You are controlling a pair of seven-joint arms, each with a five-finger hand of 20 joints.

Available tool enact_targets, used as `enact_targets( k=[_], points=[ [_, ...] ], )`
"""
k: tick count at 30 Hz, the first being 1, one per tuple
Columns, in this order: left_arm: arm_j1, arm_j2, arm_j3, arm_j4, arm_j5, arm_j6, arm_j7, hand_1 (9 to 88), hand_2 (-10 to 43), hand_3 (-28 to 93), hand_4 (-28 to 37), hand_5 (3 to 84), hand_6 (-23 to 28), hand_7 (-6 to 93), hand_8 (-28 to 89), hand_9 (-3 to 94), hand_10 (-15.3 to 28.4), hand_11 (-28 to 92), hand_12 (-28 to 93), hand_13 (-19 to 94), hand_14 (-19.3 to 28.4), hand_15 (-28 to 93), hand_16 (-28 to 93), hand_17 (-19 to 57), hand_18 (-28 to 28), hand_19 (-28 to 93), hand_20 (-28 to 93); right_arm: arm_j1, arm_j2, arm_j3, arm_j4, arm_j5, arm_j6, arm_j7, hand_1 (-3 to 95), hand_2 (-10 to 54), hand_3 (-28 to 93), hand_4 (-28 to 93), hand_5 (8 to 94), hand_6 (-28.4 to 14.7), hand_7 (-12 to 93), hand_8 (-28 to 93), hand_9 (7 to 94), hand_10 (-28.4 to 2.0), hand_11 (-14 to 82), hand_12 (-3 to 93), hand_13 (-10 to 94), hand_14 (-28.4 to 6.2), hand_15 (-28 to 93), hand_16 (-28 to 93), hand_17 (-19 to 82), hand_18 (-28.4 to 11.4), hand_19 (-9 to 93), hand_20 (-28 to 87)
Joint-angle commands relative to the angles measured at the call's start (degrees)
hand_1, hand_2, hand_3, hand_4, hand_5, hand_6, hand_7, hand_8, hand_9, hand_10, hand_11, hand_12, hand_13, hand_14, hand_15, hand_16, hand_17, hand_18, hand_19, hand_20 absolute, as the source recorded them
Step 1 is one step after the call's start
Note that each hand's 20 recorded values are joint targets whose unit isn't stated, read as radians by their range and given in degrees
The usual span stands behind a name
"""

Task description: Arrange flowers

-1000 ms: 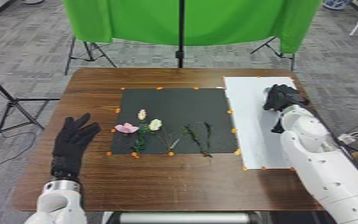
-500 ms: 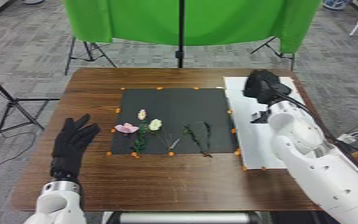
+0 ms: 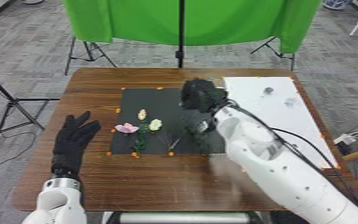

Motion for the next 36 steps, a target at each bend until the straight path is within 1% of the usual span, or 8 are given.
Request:
enact_targets(
  k=[1, 9, 12, 15, 19, 23, 32, 36],
  points=[
    [0.5, -0.49, 0.36, 0.38, 0.10, -0.65, -0.31, 19.5, 14.5, 59, -28.3, 44.5, 4.5, 8.1, -7, 48.2, 13.9, 19, 11, 39, 15.6, 15, 2, 9.1, 12.5, 15, 26, -1.1, -0.9, -2.3, -1.2, -1.2, -2.1, -1.4, 61.5, -9.5, 52, -16, 80.2, 2.0, 19, 11, 91.2, -9.0, 5.6, 37.6, 91, -1.2, 63, 34, 67, -10.6, 93, 63],
    [0.1, -0.63, 0.54, 0.54, 0.27, -0.49, -0.58, 19.6, 14.6, 59, -28.3, 44.0, 4.7, 7.8, -7, 47.2, 14.0, 19, 10, 39, 15.4, 15, 2, 9.0, 12.4, 14, 26, -1.9, -1.6, -1.3, -0.1, -1.5, -3.0, -1.5, 58.3, -9.5, 48, -14, 77.8, 1.8, 18, 10, 86.9, -9.2, 8.7, 32.2, 91, -1.2, 62, 34, 67, -10.7, 93, 62],
    [0.3, -0.70, 0.57, 0.51, 0.23, -0.57, -0.61, 19.0, 14.5, 60, -28.3, 43.9, 4.7, 7.6, -7, 46.7, 13.9, 19, 10, 38, 15.4, 15, 2, 9.1, 12.4, 14, 26, -2.4, -1.5, -0.8, 0.0, -1.2, -3.8, -1.4, 57.8, -9.5, 45, -13, 75.3, 1.9, 18, 9, 82.7, -10.9, 13.1, 27.3, 90, -1.2, 62, 34, 66, -10.7, 93, 62],
    [0.4, -0.70, 0.54, 0.45, 0.27, -0.50, -0.59, 18.7, 14.3, 60, -28.3, 43.8, 4.8, 7.5, -7, 46.6, 14.0, 20, 10, 38, 15.3, 15, 2, 9.0, 12.4, 14, 26, -2.7, -1.4, -0.5, 0.0, -1.0, -4.3, -1.5, 52.6, -9.5, 52, -16, 72.6, 2.2, 18, 7, 80.1, -11.7, 16.9, 20.6, 90, -1.0, 61, 34, 66, -10.7, 93, 61],
    [0.4, -0.74, 0.47, 0.43, 0.33, -0.40, -0.53, 18.6, 13.7, 61, -28.3, 43.8, 4.8, 7.4, -7, 46.4, 14.0, 20, 10, 38, 15.3, 15, 2, 8.9, 12.3, 14, 26, -2.7, -1.4, -0.5, 0.1, -0.8, -4.9, -1.5, 46.0, -9.5, 60, -19, 71.1, 2.6, 18, 3, 78.6, -11.9, 16.6, 20.0, 90, -1.1, 61, 33, 66, -10.6, 93, 60],
    [0.3, -0.72, 0.52, 0.43, 0.30, -0.41, -0.53, 18.6, 13.5, 61, -28.3, 43.7, 4.8, 7.4, -7, 46.3, 14.0, 20, 10, 38, 15.2, 15, 2, 8.7, 12.4, 14, 26, -2.7, -1.6, -0.2, 0.0, 0.0, -4.8, -1.2, 41.8, -9.5, 63, -21, 70.1, 2.8, 19, -9, 78.1, -11.9, 16.3, 19.7, 90, -1.2, 60, 34, 66, -10.6, 93, 60],
    [0.5, -0.94, 0.49, 0.32, 0.32, -0.24, -0.34, 19.1, 13.1, 61, -28.3, 43.4, 4.7, 7.4, -7, 46.1, 14.1, 20, 10, 38, 15.1, 14, 2, 8.4, 12.5, 14, 25, -1.8, -1.2, 1.4, -0.1, 0.7, -5.7, -1.2, 38.2, -9.5, 61, -21, 68.3, 2.3, 18, -9, 77.3, -12.1, 15.7, 19.3, 90, -1.5, 59, 33, 66, -10.7, 93, 59],
    [0.8, -0.90, 0.39, 0.10, 0.30, -0.10, -0.26, 19.2, 13.1, 60, -28.3, 43.4, 4.7, 7.6, -7, 46.1, 13.9, 20, 10, 38, 15.0, 15, 2, 8.3, 12.5, 14, 25, -0.5, 0.2, 5.7, -0.2, 0.3, -0.8, 0.9, 36.9, -9.5, 61, -20, 68.1, 2.1, 18, -9, 76.7, -12.4, 15.5, 19.3, 90, -2.1, 58, 34, 64, -11.7, 93, 59]
  ],
)
